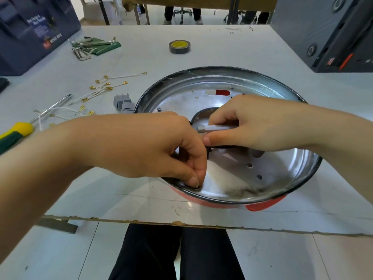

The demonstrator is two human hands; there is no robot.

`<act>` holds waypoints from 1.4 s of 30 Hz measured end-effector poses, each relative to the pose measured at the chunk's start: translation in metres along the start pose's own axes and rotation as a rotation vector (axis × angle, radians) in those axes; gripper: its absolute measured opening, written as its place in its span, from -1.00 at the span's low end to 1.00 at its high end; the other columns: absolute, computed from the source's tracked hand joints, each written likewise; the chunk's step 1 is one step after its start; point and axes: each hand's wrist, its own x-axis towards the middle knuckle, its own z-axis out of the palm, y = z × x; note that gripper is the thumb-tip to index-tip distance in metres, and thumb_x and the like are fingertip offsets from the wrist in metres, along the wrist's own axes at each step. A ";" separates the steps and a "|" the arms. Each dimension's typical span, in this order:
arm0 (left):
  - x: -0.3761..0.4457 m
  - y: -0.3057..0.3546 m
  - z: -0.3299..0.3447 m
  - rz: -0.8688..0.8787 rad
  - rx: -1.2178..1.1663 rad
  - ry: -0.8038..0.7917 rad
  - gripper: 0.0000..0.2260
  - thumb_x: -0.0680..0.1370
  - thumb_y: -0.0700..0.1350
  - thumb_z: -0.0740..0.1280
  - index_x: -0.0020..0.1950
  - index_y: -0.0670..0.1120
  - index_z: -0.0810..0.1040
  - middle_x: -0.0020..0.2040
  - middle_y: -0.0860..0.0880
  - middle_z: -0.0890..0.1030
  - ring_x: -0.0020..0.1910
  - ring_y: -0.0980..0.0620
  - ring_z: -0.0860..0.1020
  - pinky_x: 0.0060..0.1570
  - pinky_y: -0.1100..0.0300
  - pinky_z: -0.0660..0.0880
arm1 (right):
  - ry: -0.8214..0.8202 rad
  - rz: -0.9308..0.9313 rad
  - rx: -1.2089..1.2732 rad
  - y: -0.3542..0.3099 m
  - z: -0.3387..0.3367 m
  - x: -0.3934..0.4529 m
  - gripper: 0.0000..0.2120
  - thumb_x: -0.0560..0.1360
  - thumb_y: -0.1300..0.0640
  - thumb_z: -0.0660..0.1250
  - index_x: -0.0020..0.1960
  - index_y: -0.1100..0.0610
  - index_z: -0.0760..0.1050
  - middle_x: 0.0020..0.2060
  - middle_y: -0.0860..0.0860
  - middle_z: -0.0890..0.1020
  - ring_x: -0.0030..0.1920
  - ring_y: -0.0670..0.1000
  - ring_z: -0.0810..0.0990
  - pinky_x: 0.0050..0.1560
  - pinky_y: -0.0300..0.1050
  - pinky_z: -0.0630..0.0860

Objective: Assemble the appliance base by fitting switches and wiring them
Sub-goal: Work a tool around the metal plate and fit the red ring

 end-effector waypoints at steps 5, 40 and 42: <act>-0.001 -0.002 0.002 0.021 -0.020 0.045 -0.96 0.46 -0.04 0.40 -0.17 0.11 0.62 -0.26 0.13 0.61 -0.23 0.13 0.58 -0.21 0.35 0.45 | 0.112 -0.066 0.003 0.001 -0.002 -0.006 -0.66 0.47 -0.14 0.29 -0.34 0.07 0.56 -0.56 -0.08 0.41 -0.55 -0.14 0.40 -0.50 -0.20 0.48; -0.003 -0.002 -0.002 0.016 -0.084 0.029 -0.88 0.40 -0.07 0.46 -0.13 -0.09 0.66 -0.27 -0.07 0.65 -0.29 -0.13 0.61 -0.19 -0.13 0.54 | 0.048 -0.382 0.360 -0.017 0.010 -0.024 -0.86 0.47 0.08 0.37 -0.17 0.15 0.62 -0.33 -0.01 0.67 -0.38 -0.09 0.62 -0.32 -0.34 0.52; -0.003 -0.003 -0.002 0.007 -0.083 0.030 -0.87 0.39 -0.06 0.46 -0.12 -0.08 0.67 -0.26 -0.04 0.66 -0.27 -0.07 0.63 -0.16 -0.07 0.56 | 0.032 -0.386 0.304 -0.020 0.006 -0.025 -0.88 0.46 0.11 0.38 -0.16 0.16 0.61 -0.34 -0.01 0.67 -0.38 -0.11 0.62 -0.36 -0.40 0.48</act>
